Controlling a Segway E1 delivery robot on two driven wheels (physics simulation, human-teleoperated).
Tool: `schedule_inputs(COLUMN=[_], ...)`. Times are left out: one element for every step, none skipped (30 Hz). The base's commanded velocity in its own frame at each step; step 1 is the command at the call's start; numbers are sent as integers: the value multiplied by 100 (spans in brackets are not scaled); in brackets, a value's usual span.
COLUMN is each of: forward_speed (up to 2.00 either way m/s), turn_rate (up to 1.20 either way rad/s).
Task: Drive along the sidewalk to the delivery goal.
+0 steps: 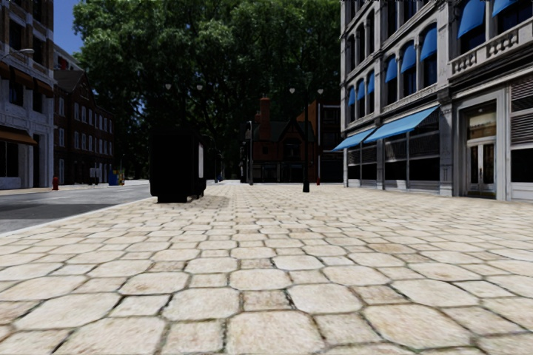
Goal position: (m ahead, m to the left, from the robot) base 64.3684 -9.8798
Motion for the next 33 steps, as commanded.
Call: schedule_inputs(forward_speed=[200, 200, 200, 200, 200, 200, 200, 200, 200, 200, 200, 200, 200, 200, 200, 200, 200, 200, 200, 200, 200, 200, 200, 200, 200, 200, 200, 200, 200, 200, 200, 200, 200], turn_rate=[35, 35, 36, 36, 36, 36, 36, 36, 27, 27, 17, 0, 0, 0, 0, 0, 0, 0, 0, 0, 0, 0, 0, 0, 0, 0, 0, 0, 0, 0, 0, 0, 0])
